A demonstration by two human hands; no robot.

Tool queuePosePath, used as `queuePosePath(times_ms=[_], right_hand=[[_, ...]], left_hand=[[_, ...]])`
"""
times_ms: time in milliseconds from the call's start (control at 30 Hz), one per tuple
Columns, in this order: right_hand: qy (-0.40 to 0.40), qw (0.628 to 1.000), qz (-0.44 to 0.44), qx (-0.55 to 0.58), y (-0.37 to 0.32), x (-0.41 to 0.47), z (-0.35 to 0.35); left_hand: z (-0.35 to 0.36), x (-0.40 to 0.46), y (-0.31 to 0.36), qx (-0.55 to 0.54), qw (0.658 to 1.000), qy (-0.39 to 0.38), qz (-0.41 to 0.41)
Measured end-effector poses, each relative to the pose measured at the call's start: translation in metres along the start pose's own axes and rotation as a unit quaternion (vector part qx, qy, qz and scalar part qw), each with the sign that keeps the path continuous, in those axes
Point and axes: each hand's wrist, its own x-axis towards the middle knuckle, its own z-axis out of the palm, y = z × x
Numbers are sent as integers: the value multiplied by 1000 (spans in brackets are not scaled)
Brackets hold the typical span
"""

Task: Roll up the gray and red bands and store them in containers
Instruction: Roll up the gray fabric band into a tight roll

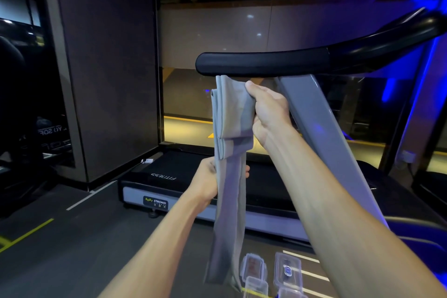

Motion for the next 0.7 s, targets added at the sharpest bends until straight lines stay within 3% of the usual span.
queuePosePath(times_ms=[267,533,700], right_hand=[[5,1000,0,-3,-1,2,-4],[9,1000,-4,-8,-1,5,-9],[16,1000,-7,-11,-1,7,-13]], left_hand=[[-3,-6,-3,-26,997,-66,16],[-10,-5,-3,103,990,55,73],[-17,-9,-6,118,985,68,102]])
